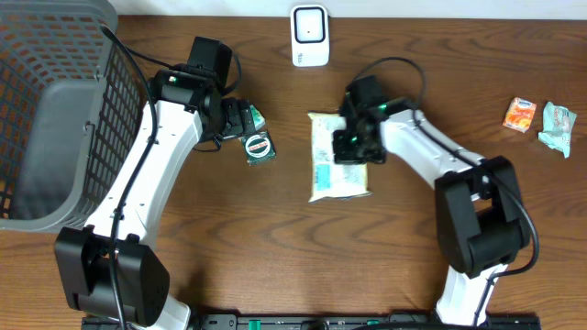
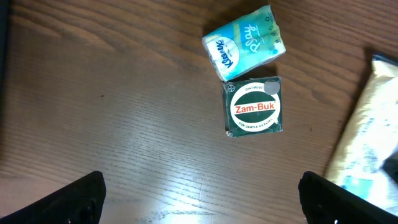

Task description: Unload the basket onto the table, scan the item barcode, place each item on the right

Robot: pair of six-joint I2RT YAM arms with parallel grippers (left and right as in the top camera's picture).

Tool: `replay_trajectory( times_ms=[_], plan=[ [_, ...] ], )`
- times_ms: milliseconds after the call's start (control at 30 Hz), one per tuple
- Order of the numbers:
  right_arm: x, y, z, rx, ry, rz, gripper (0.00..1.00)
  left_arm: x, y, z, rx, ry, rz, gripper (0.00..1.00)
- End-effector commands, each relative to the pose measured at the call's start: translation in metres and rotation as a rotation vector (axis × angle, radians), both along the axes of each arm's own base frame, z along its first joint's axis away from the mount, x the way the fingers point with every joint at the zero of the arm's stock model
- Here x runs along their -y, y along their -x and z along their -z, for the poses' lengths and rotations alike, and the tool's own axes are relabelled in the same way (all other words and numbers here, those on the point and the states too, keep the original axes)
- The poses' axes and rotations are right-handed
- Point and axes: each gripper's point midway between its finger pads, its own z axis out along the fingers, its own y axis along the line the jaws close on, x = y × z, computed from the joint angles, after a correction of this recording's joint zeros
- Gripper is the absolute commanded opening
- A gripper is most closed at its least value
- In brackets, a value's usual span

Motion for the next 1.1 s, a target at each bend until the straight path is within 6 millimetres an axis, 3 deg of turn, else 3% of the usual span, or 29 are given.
replay_trajectory(
  times_ms=[0,167,300,333,400,700,833,967,1067],
  plan=[
    [-0.007,-0.006,-0.023,0.064,0.039,-0.005,0.01,-0.003,-0.002,-0.003,0.008,-0.011,-0.001,0.98],
    [-0.001,-0.025,-0.064,0.158,0.072,0.018,0.03,-0.003,-0.002,-0.003,0.008,-0.011,-0.001,0.98],
    [-0.002,-0.032,-0.073,0.192,0.065,0.022,0.16,-0.003,-0.002,-0.003,0.008,-0.011,-0.001,0.98],
    [0.0,-0.033,-0.072,0.195,0.079,0.027,0.15,-0.003,-0.002,-0.003,0.008,-0.011,-0.001,0.98],
    [0.007,-0.036,-0.068,0.207,0.119,0.038,0.02,-0.003,-0.002,-0.003,0.008,-0.011,-0.001,0.98],
    [0.013,-0.039,-0.038,0.203,0.155,0.09,0.01,-0.003,-0.002,-0.003,0.008,-0.011,-0.001,0.98],
    [0.01,-0.042,-0.016,0.209,0.147,0.102,0.01,-0.003,-0.002,-0.003,0.008,-0.011,-0.001,0.98],
    [0.012,-0.058,0.007,0.259,0.179,0.124,0.01,-0.003,-0.002,-0.003,0.008,-0.011,-0.001,0.98],
    [0.019,-0.077,0.008,0.319,0.185,0.16,0.01,-0.003,-0.002,-0.003,0.008,-0.011,-0.001,0.98]
  ],
)
